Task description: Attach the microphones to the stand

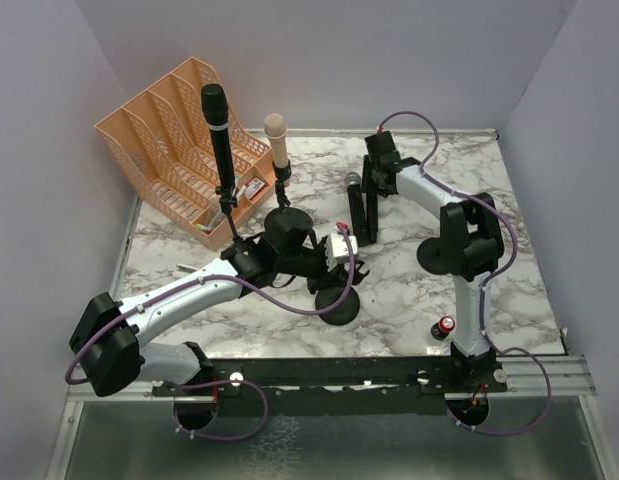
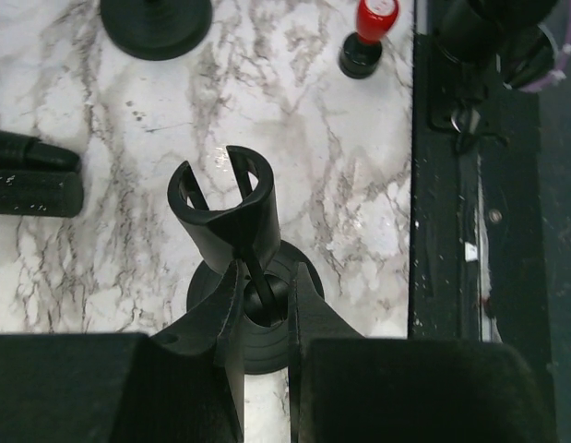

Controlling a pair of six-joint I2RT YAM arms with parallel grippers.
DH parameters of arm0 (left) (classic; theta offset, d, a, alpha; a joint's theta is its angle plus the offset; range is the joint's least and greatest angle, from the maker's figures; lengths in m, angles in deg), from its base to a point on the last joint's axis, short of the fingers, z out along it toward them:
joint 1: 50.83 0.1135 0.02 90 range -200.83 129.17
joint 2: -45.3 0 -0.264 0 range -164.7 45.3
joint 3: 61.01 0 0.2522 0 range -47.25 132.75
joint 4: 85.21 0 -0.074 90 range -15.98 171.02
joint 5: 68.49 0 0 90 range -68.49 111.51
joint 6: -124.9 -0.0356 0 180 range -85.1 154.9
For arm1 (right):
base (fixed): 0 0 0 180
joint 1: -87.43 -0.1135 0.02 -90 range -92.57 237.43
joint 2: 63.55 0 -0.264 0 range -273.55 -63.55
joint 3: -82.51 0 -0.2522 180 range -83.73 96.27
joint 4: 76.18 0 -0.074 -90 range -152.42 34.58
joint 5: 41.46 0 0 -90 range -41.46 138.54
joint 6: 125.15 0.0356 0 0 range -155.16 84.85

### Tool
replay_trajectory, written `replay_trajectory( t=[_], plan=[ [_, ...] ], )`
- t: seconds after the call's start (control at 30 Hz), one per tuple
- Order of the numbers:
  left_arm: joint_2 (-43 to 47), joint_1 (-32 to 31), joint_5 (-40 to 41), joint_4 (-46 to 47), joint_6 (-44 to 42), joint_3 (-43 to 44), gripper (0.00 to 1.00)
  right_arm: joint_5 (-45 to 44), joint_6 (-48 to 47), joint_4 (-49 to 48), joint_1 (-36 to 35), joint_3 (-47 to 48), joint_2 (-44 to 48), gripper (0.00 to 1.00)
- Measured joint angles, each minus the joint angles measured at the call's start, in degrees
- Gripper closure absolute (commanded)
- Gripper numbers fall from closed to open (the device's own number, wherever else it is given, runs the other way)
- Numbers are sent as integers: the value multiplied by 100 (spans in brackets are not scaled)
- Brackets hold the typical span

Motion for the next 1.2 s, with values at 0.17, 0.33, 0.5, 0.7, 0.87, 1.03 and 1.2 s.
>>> replay_trajectory(
  t=[0.17,0.33,0.5,0.7,0.87,1.03,1.2],
  plan=[
    [-2,0,-516,-343,-457,74,96,94,-70,48,35,238,-304,54],
    [-66,0,-857,-463,-767,131,84,214,-114,127,111,385,-595,54],
    [-219,2,-962,-560,-855,275,68,234,-197,186,138,385,-656,60],
    [-269,17,-975,-632,-837,278,39,232,-260,201,149,400,-664,84],
    [-286,15,-962,-645,-780,278,32,186,-275,-57,149,-90,-358,87],
    [-289,13,-876,-483,-656,264,35,109,-293,-485,149,-1126,726,90],
    [-289,-13,-426,-107,-466,136,50,105,-293,-1305,149,-2092,2319,91]
  ],
)
